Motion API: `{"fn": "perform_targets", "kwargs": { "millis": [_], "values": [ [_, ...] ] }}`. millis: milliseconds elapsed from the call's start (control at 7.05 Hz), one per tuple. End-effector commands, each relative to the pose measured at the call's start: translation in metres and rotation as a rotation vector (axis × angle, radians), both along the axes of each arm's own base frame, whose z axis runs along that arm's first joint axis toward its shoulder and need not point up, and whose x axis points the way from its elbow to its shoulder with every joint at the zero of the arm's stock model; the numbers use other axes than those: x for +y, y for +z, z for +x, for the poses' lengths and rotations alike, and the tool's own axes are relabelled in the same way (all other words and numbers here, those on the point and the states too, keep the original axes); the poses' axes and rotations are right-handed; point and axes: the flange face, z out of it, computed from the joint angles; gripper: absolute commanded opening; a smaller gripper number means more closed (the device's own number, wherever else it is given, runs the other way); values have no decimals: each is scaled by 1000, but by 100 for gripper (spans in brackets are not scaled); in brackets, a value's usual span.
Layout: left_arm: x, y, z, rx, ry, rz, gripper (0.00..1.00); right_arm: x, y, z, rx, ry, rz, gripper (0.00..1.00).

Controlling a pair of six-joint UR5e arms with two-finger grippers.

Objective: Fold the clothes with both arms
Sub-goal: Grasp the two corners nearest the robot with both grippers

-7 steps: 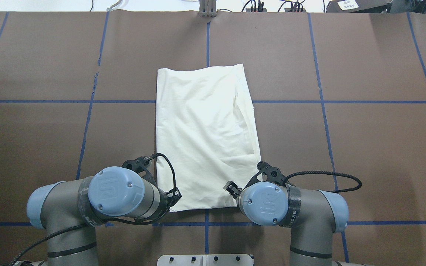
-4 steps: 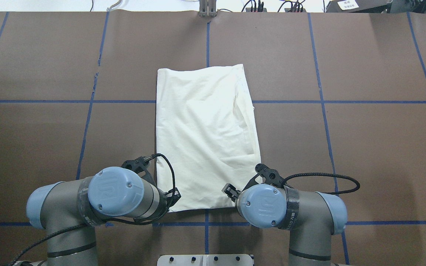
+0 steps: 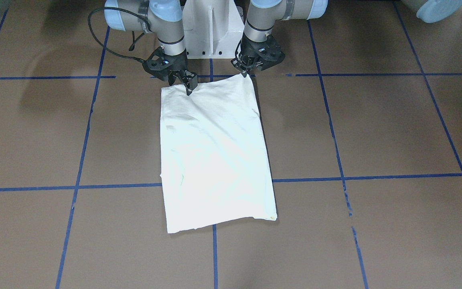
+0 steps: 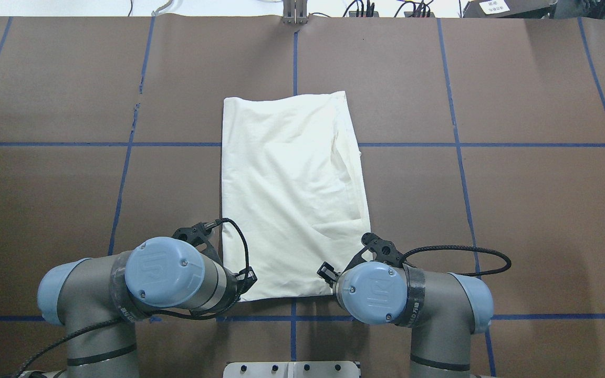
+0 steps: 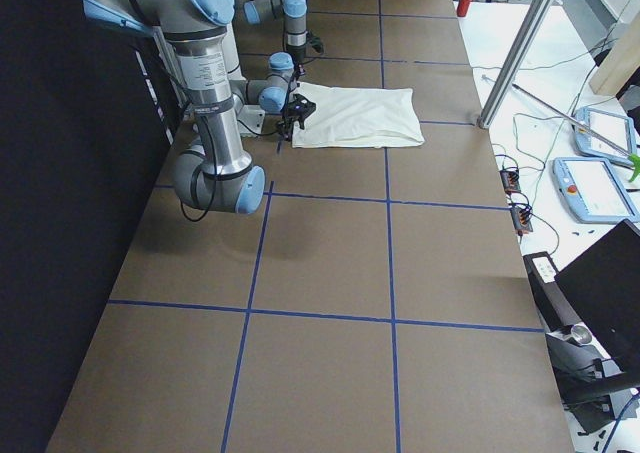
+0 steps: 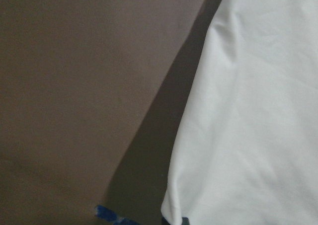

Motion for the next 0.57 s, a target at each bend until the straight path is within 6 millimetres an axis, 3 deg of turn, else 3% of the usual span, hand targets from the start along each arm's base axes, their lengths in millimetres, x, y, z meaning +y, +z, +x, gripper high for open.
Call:
{"fn": "perform_targets", "kwargs": {
  "millis": [0, 425],
  "values": [
    [1, 1, 1, -2, 3, 2, 0, -8, -5, 6, -12, 6, -3, 3],
    [1, -1, 1, 3, 5, 3, 0, -19, -22, 7, -38, 19, 3, 0]
  ]
}}
